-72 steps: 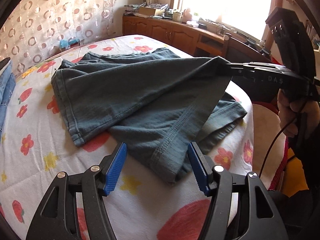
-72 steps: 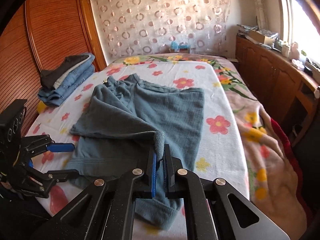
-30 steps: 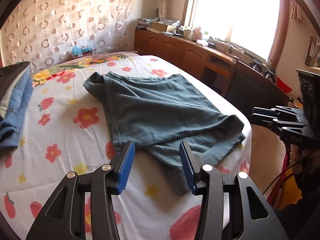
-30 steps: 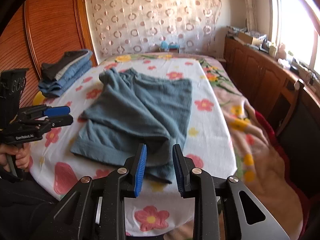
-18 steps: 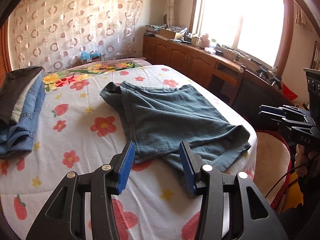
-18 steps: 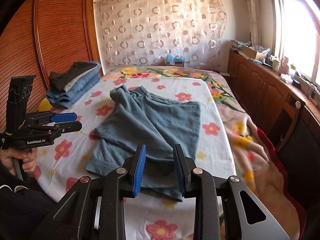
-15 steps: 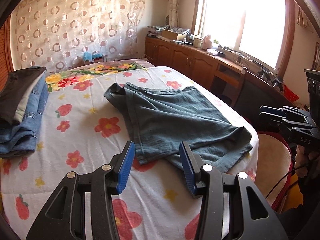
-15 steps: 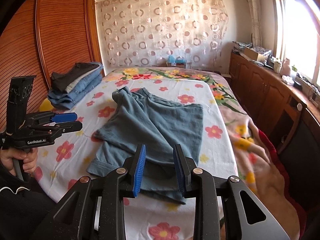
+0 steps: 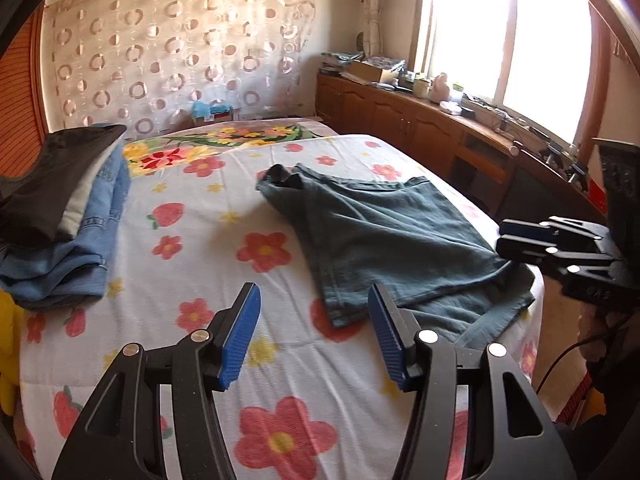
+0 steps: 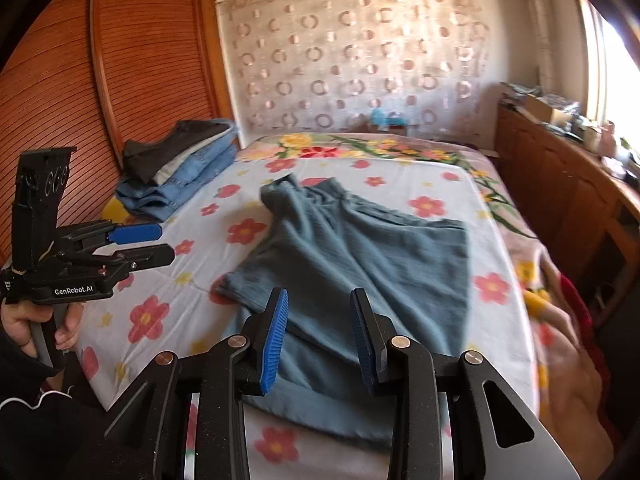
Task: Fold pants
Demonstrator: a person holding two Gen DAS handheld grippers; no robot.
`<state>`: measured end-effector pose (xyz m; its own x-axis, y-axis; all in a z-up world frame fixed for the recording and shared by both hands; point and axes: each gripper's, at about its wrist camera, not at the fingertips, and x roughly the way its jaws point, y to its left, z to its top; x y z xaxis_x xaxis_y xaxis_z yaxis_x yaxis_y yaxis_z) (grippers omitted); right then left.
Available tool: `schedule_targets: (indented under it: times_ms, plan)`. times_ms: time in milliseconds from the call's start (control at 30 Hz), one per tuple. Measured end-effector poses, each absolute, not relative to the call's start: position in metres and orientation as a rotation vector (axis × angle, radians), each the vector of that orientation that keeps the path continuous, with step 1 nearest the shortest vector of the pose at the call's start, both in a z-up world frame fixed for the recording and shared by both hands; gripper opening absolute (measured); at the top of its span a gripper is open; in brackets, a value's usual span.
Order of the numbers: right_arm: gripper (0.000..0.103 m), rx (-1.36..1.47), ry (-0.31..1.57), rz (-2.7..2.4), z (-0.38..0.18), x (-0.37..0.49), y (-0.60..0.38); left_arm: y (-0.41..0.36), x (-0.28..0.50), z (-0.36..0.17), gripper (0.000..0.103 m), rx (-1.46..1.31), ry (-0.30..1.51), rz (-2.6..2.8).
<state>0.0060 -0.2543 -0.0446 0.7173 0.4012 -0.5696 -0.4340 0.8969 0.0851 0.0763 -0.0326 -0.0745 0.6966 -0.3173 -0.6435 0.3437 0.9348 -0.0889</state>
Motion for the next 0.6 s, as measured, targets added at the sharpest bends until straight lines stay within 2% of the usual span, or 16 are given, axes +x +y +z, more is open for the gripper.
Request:
schedule_targets:
  times_ms: [300,600]
  plan:
    - [0.033,-0.077,0.663,0.552,-0.063,0.055,-0.222,-0.012,0.079,-0.071,0.057,0.032,0.690,-0.306]
    - [0.038,-0.131,0.698,0.612,-0.073,0.079,-0.194,0.005,0.080,-0.071,0.057,0.020,0.679,-0.270]
